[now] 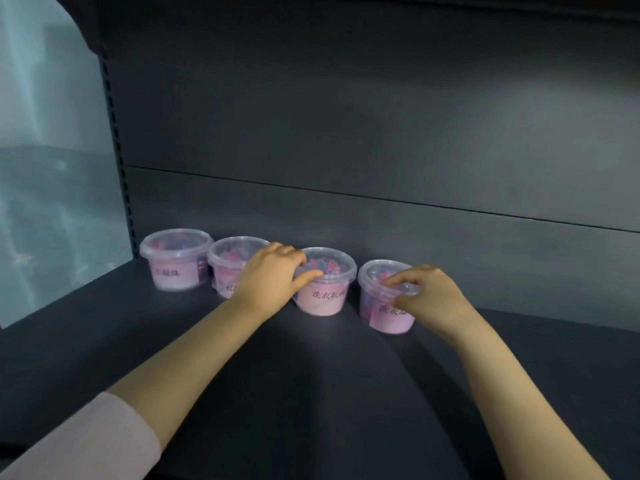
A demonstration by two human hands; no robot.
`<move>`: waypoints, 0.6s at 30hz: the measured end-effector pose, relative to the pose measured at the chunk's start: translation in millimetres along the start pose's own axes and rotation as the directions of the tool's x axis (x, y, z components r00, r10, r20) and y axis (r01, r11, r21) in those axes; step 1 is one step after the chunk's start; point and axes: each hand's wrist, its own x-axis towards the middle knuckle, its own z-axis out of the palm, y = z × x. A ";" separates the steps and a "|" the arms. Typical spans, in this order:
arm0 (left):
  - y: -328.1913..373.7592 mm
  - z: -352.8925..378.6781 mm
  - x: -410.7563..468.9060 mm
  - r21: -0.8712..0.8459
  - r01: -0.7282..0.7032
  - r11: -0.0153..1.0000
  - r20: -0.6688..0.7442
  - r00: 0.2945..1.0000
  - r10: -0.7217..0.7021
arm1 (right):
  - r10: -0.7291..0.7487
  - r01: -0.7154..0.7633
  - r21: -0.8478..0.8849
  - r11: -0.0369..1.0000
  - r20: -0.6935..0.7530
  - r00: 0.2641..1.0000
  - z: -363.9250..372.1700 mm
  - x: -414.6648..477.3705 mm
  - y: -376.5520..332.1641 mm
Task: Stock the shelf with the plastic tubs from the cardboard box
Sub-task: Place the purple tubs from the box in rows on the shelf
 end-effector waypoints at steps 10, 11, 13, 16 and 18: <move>-14.5 21.3 4.9 -0.196 -0.180 0.964 -0.043 0.984 0.174 | 0.050 -0.054 -0.026 0.998 -0.142 0.989 29.9 5.2 -10.2; -15.5 22.0 5.2 -0.200 -0.173 0.964 -0.048 0.985 0.167 | 0.035 -0.040 -0.028 0.999 -0.147 0.988 31.6 4.1 -10.5; -16.8 22.1 4.1 -0.225 -0.163 0.961 -0.054 0.986 0.155 | 0.014 -0.019 -0.035 0.999 -0.144 0.989 33.7 0.7 -10.0; -18.8 25.2 -0.4 -0.197 -0.160 0.967 -0.048 0.987 0.154 | 0.007 -0.013 -0.029 0.999 -0.181 0.983 41.4 -2.2 -12.9; -20.6 25.1 -0.6 -0.153 -0.158 0.976 -0.056 0.987 0.151 | -0.006 -0.001 -0.032 0.999 -0.200 0.980 45.5 -1.5 -19.0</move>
